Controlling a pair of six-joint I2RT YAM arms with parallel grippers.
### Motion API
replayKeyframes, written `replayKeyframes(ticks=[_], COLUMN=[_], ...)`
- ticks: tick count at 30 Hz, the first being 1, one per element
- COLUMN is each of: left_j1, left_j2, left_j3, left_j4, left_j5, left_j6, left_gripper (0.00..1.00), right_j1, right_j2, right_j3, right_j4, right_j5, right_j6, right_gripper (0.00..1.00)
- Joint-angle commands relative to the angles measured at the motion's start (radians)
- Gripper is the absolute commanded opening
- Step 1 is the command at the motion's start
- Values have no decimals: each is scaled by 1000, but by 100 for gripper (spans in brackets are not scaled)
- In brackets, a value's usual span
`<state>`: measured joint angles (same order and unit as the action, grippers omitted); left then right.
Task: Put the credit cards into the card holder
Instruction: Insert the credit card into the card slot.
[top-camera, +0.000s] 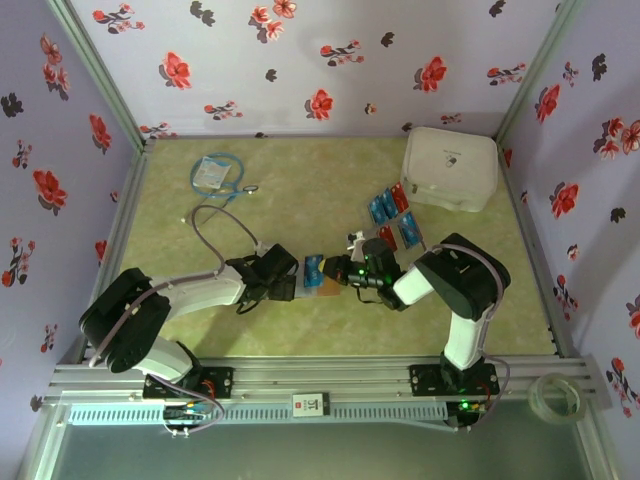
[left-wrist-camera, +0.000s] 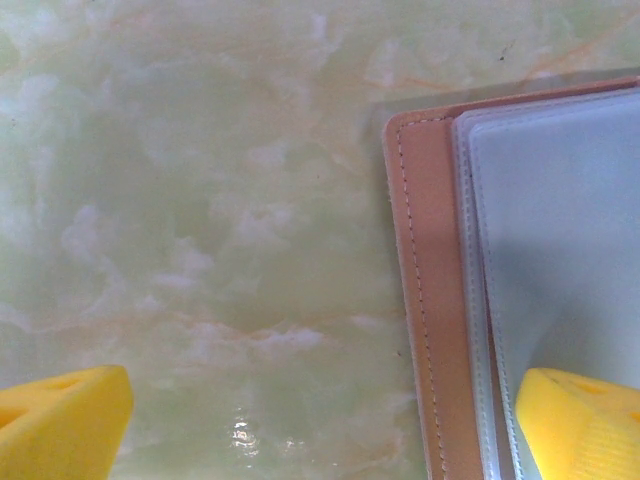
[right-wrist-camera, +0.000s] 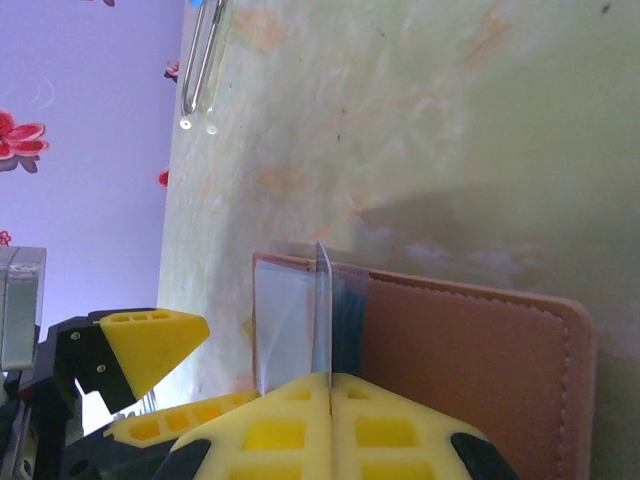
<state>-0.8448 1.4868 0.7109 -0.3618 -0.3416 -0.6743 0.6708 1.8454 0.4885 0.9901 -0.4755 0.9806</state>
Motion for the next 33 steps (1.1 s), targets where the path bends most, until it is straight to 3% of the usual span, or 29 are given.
replayKeyframes(ticks=[1, 33], left_j1=[-5, -5], left_j2=[29, 29], left_j3=[-17, -18], left_j4=[-42, -40], left_j5=[-44, -43], left_j6=[-11, -13], left_gripper=[100, 100], right_j1=[13, 35], right_j2=[20, 60], right_j3=[-21, -58], right_j4=[35, 94], right_j5=[-11, -28], right_j6=[9, 27], right_gripper=[0, 0])
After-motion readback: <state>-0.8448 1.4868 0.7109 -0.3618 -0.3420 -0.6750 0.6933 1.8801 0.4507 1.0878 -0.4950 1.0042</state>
